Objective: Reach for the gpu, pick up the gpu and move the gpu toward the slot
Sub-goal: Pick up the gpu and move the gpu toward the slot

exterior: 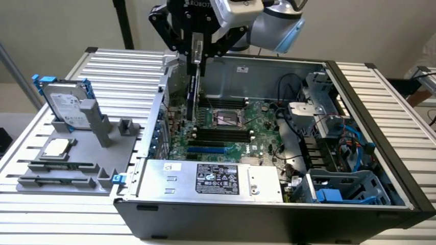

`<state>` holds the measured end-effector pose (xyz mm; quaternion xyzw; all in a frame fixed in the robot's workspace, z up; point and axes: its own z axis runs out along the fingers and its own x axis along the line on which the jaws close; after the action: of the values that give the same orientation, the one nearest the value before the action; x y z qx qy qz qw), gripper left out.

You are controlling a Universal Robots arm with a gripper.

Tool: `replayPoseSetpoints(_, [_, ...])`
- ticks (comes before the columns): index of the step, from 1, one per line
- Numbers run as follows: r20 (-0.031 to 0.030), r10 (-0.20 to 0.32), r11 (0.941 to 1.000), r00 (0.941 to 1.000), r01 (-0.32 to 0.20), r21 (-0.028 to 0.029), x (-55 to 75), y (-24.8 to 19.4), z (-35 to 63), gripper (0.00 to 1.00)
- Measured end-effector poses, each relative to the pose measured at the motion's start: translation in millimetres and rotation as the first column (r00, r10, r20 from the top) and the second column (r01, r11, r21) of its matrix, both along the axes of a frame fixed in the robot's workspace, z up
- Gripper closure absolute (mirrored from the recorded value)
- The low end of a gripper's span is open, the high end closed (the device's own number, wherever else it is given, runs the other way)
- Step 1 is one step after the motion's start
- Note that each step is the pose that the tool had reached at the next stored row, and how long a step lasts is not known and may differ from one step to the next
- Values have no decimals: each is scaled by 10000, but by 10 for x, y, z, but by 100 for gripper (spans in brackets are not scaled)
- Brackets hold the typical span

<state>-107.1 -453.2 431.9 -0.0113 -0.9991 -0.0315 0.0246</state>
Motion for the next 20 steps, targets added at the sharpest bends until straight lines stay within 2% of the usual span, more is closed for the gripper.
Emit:
replayPoseSetpoints(5, [0,5,10000,10000,-5,-1,204,45,-80,74])
replayPoseSetpoints(15, [0,61,10000,10000,-61,0,429,177,-262,74])
replayPoseSetpoints(20, [0,79,10000,10000,-79,-1,589,232,-353,74])
